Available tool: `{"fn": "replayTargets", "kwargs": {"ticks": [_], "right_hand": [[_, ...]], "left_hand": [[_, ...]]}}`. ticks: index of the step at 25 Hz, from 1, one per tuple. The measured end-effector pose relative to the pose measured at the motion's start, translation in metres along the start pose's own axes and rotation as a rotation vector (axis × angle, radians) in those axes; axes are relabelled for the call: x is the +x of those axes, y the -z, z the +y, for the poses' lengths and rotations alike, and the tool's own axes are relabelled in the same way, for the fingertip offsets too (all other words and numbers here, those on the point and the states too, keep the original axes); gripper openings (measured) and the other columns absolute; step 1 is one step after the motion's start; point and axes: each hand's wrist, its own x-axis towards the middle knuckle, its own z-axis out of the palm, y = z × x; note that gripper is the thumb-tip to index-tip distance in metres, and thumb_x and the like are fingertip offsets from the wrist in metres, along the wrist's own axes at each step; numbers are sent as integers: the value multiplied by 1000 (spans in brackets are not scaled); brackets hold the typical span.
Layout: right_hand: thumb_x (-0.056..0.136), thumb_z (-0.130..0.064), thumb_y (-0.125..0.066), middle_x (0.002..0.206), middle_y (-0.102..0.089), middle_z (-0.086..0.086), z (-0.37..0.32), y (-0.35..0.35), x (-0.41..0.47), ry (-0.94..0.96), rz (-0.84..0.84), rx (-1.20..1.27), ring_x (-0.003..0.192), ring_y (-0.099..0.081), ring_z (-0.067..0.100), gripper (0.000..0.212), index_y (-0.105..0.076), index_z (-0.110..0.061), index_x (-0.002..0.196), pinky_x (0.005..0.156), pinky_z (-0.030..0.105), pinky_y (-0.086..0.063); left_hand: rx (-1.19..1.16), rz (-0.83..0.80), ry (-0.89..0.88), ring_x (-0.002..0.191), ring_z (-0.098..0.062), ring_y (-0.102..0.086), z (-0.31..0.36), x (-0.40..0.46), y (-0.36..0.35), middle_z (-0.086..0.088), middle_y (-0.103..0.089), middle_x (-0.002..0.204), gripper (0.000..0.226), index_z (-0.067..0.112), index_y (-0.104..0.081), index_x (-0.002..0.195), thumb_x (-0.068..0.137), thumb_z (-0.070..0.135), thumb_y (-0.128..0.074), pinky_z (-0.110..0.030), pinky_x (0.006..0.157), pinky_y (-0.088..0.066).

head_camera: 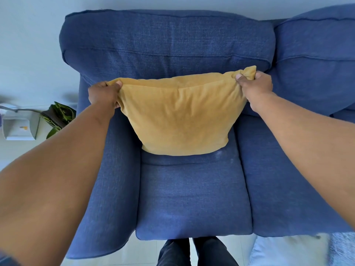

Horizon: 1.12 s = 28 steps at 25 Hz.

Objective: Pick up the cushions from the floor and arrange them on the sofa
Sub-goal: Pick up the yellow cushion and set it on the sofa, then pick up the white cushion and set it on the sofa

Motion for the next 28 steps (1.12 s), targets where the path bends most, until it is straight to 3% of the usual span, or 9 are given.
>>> {"fn": "replayTargets", "kwargs": {"ticks": [5,7,10,12,15,20,22,24,28], "right_hand": [[74,-64,-76,104,-74,-3,10,13,-11,-59,-41,76,99,-71,19,43,-68,-25,90,91,49,-62],[70,-69,-74,102,-74,-3,16,19,-21,-66,-35,105,99,-71,20,49,-67,-25,90,90,50,-63],[65,-78,-67,98,-73,-5,24,31,-42,-65,-24,111,100,-72,22,52,-64,-31,86,91,51,-62],[60,-83,-60,96,-74,-6,34,41,-57,-76,0,105,102,-72,22,58,-65,-33,88,92,51,-61],[69,-78,-58,100,-75,-1,45,56,-87,-75,14,56,104,-71,26,61,-70,-27,101,94,51,-60],[103,-48,-50,108,-71,18,67,81,-148,10,1,-166,104,-62,31,51,-65,-1,114,79,39,-45],[107,-46,-44,128,-67,15,82,97,-171,47,-23,-257,129,-56,35,49,-59,-7,131,94,44,-45],[108,-44,-41,159,-46,15,100,112,-186,95,-27,-352,152,-35,33,57,-46,-3,148,115,48,-35],[109,-46,-36,173,-18,16,151,161,-212,114,41,-479,162,-7,30,67,-28,-2,160,126,53,-20]], "left_hand": [[-69,-37,-24,105,-23,-72,-8,-10,14,-3,-71,116,17,24,-69,90,88,37,-80,-38,71,-66],[-86,6,-58,106,-24,-72,-15,-19,22,1,-71,112,17,22,-72,100,89,34,-75,-40,77,-66],[141,220,-265,113,-20,-69,-19,-52,36,5,-72,118,41,20,-66,128,89,32,-62,-35,99,-55],[203,251,-424,106,-13,-66,-20,-89,39,2,-72,121,38,18,-66,129,93,30,-58,-25,93,-47],[282,99,-591,104,-15,-67,-29,-135,33,0,-73,120,32,17,-69,124,97,30,-59,-28,90,-46],[553,-233,-763,133,-25,-59,-51,-193,-2,-4,-62,146,42,15,-60,142,103,31,-57,-41,109,-47],[658,-383,-838,148,-26,-44,-56,-222,-23,-8,-48,160,52,11,-49,152,106,33,-54,-43,119,-38],[768,-479,-905,158,-26,-25,-58,-248,-45,-10,-30,170,61,9,-36,160,108,37,-48,-42,127,-24],[843,-623,-1054,162,-26,-6,-63,-320,-95,-11,-15,174,67,7,-24,163,109,40,-42,-44,130,-13]]}}
